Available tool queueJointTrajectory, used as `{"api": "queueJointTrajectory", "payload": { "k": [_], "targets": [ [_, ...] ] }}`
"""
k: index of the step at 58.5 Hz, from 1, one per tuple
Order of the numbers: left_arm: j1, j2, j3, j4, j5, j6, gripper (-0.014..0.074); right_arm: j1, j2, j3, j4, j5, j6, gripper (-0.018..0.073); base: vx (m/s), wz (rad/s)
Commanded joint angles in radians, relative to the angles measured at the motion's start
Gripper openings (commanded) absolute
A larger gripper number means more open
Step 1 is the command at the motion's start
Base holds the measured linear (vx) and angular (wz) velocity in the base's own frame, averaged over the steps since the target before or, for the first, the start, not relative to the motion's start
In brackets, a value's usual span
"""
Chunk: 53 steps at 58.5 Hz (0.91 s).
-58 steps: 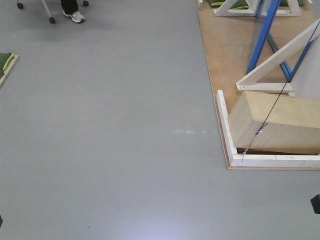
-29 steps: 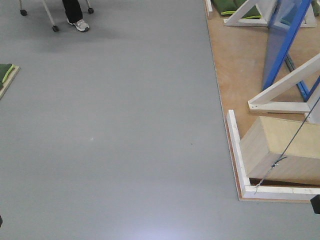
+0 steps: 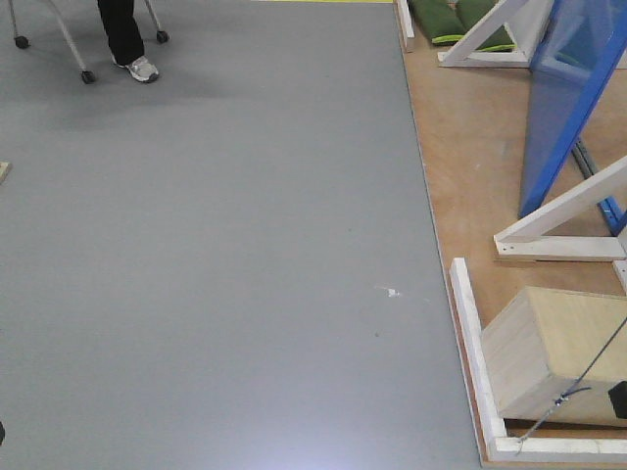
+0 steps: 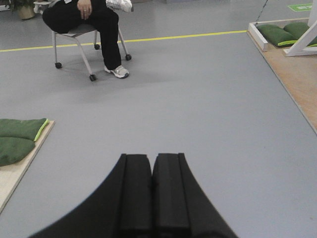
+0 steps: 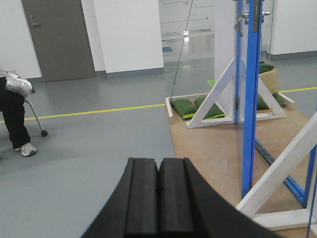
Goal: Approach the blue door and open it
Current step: 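Drive the base forward toward the blue door on the wooden platform, then drive closer and align the base beside the blue door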
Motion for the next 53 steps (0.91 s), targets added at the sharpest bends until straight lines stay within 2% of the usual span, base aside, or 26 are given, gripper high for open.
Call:
{"api": "queueJointTrajectory", "payload": {
  "k": [1, 53],
  "targets": [
    [0.002, -0.017, 0.001, -0.005, -0.078, -0.003, 0.0070, 0.000, -0.021, 0.020, -0.005, -0.084, -0.007, 0.0002, 0.38, -0.05],
    [0.002, -0.016, 0.001, -0.005, -0.078, -0.003, 0.0070, 0.001, -0.020, 0.020, -0.005, -0.084, -0.007, 0.0002, 0.39, -0.03]
  ]
}}
